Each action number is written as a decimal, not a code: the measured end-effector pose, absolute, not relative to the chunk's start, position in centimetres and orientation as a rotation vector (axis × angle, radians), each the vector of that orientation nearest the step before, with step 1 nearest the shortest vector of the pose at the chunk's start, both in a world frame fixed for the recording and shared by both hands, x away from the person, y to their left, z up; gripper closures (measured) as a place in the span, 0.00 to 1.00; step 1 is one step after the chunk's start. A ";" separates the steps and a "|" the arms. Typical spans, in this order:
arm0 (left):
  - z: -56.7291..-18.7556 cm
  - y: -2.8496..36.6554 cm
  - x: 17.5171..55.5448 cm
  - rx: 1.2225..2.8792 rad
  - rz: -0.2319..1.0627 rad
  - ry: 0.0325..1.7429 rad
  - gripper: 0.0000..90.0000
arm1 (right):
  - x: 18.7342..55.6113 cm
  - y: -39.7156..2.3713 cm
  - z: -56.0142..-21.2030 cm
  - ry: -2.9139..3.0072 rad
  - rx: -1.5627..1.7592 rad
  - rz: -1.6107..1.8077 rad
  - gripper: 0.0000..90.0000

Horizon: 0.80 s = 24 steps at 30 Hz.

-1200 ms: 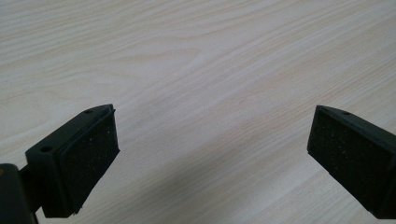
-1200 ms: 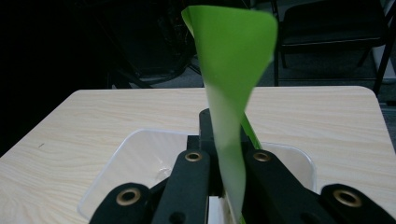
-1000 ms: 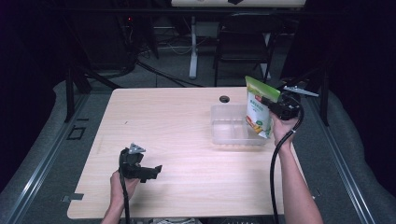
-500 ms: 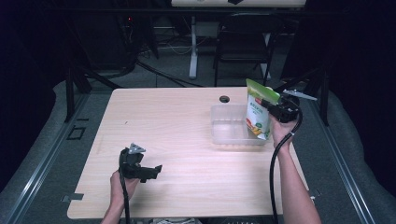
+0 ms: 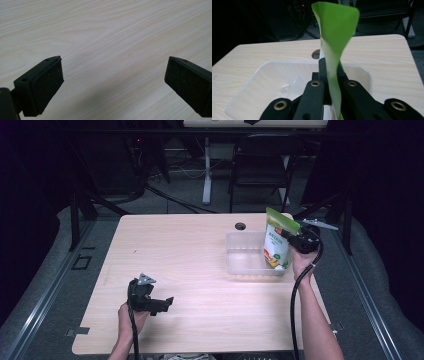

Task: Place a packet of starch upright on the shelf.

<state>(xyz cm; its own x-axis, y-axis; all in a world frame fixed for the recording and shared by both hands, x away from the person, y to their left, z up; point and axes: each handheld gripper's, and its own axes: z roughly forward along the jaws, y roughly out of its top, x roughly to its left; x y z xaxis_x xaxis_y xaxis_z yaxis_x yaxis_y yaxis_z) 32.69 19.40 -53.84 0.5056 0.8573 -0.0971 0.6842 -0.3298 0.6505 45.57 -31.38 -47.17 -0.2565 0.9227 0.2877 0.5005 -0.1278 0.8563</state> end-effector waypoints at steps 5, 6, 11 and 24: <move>-53.9 19.4 32.7 2.111 0.349 1.256 0.02 | 45.6 -31.9 -47.3 1.737 1.591 1.320 1.00; -53.9 19.4 32.7 2.110 0.347 1.255 0.02 | 45.6 -31.9 -47.3 1.726 1.602 1.310 1.00; -53.8 19.3 32.6 2.109 0.348 1.258 0.02 | 45.6 -32.5 -47.4 1.731 1.620 1.267 1.00; -53.9 19.4 32.6 2.111 0.347 1.253 0.02 | 45.6 -33.2 -47.7 1.745 1.642 1.205 0.97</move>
